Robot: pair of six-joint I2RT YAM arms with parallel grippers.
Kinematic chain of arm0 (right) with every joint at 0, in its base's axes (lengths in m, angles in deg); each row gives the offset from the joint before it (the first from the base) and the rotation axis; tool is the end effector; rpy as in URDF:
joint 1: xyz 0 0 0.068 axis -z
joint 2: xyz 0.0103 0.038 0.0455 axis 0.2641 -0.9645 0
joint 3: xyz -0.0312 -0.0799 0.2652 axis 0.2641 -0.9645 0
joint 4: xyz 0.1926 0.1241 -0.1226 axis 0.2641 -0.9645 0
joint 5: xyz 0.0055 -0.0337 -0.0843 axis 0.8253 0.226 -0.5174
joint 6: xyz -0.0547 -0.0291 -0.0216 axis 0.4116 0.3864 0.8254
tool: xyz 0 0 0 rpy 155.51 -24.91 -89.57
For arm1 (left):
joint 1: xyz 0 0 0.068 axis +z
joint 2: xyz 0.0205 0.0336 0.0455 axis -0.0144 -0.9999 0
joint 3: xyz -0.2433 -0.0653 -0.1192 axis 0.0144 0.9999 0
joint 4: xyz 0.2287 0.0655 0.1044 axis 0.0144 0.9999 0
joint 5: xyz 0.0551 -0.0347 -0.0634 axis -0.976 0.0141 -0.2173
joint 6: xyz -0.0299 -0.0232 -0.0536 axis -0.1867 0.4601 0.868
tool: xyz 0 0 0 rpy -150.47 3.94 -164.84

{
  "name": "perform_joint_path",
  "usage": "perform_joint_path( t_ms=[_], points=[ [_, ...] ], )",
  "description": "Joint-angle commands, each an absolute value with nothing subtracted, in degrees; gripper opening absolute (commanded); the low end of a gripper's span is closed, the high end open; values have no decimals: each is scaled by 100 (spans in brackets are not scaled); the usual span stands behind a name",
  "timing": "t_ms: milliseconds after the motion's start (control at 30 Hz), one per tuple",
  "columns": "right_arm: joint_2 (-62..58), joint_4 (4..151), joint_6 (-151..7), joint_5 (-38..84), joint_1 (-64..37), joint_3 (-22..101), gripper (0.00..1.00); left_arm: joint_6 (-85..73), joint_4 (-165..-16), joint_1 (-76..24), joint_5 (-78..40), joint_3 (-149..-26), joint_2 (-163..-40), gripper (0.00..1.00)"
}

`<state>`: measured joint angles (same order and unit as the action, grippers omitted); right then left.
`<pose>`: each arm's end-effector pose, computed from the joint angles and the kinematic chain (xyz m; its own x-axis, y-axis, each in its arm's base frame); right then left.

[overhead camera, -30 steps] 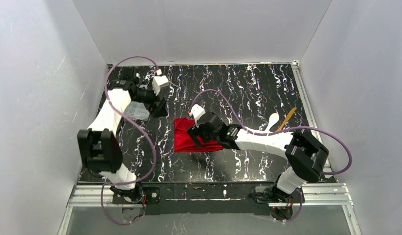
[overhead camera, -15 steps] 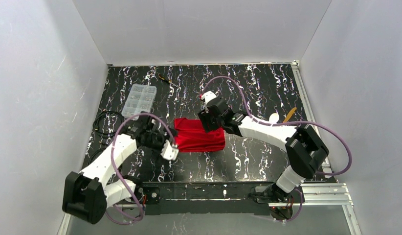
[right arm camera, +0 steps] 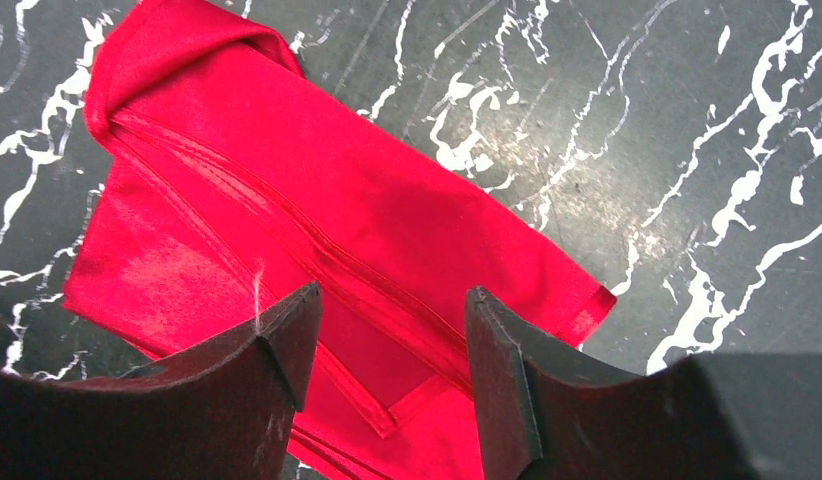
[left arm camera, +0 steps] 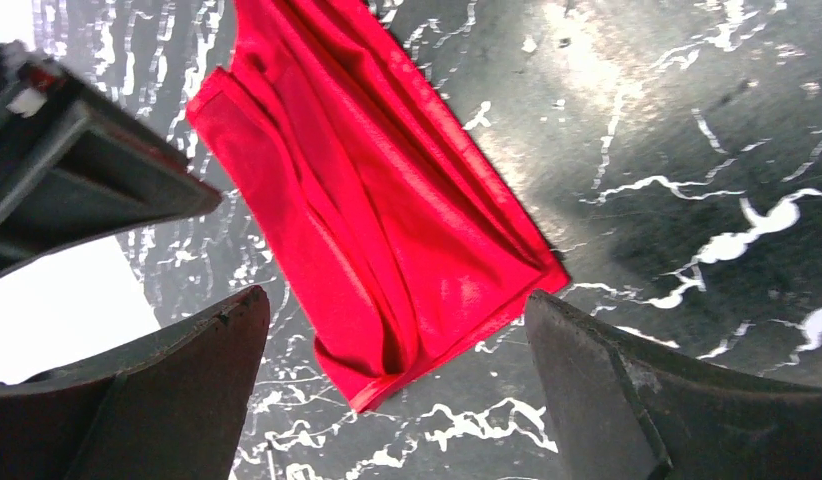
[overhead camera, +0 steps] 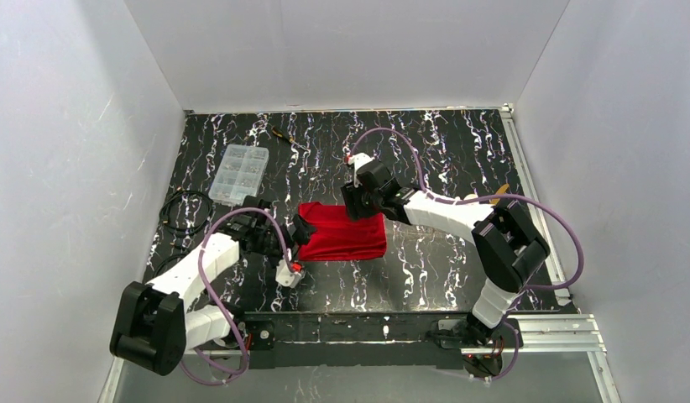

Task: Fold the napkin into a case and place the utensils inside
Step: Pick up the 2/3-rectangle-folded napkin from the center of the board.

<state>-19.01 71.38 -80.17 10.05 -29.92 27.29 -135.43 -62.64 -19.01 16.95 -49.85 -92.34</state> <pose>0.2750 0.2705 0.2080 -0.6197 -0.2628 -0.7396 -0.5173 0.8454 0.1331 0.1846 -0.1049 0.1903 0.8950 0.3541 -0.2714 0.4273 -0.5054 0.7497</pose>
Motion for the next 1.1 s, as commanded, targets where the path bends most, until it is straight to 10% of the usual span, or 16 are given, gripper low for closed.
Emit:
perform_joint_path(
  t_ms=[0, 200, 1067],
  points=[
    [-1914, 7604, -8133, 1193, -2977, 2825, 64, -14619, -5778, -1913, 1588, -4801, -9328, 98],
    [-1898, 7749, -8188, 1266, -2936, 2809, 65, -15142, -5991, -1908, 1347, -4680, -9664, 97],
    [-2594, 8461, -8748, 2005, -2872, 2586, 57, -14963, -8704, -1863, 1305, -3456, -9793, 41]
  ],
)
